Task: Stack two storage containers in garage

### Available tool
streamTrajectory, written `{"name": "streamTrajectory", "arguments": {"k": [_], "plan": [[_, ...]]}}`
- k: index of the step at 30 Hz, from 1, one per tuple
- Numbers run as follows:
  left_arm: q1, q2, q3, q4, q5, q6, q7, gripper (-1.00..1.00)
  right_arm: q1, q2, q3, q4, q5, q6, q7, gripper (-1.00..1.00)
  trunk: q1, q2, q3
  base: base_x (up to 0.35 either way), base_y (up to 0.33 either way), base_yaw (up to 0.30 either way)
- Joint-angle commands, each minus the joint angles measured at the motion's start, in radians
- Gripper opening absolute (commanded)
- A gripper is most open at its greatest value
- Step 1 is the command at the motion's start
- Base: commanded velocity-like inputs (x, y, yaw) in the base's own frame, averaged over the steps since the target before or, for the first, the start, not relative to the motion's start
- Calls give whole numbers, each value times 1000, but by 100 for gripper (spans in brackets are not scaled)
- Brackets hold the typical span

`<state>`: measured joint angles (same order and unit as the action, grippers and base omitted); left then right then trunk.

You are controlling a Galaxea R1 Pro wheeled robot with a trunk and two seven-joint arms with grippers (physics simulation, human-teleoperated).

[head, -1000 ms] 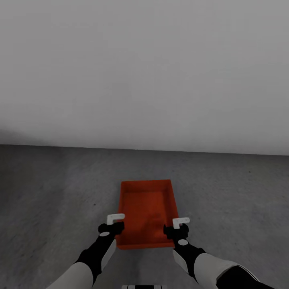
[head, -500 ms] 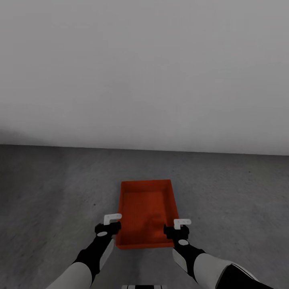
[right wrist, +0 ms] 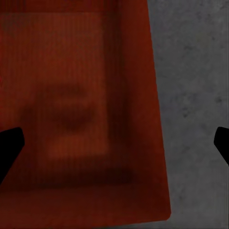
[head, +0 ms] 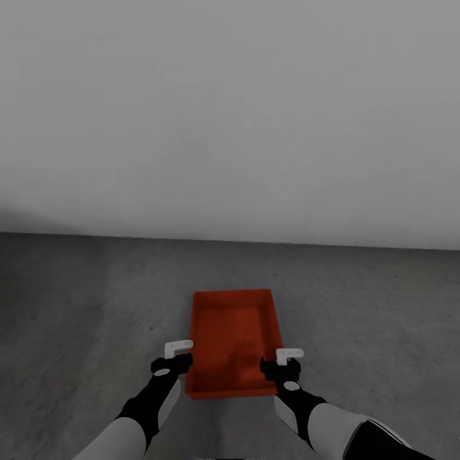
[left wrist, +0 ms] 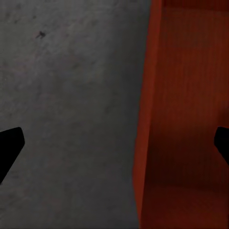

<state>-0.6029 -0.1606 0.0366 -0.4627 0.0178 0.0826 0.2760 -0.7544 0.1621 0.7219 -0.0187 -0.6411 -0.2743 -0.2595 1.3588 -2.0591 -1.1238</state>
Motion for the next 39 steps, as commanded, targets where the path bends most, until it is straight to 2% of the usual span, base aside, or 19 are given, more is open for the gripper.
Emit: {"name": "streamTrajectory", "arguments": {"k": [1,21,39], "plan": [[0,-1,3,-2,2,5,1,100,0,0,8,0,-9,-2,-4,100,-4,7,3,0,0,0],[0,1,5,-4,4,5,2,100,0,-1,8,0,-9,-3,-4,100,-81,147,65,0,0,0],[0,0,10,-1,8,4,3,100,0,-15,12,0,5,-4,4,100,-150,273,122,0,0,0]]}}
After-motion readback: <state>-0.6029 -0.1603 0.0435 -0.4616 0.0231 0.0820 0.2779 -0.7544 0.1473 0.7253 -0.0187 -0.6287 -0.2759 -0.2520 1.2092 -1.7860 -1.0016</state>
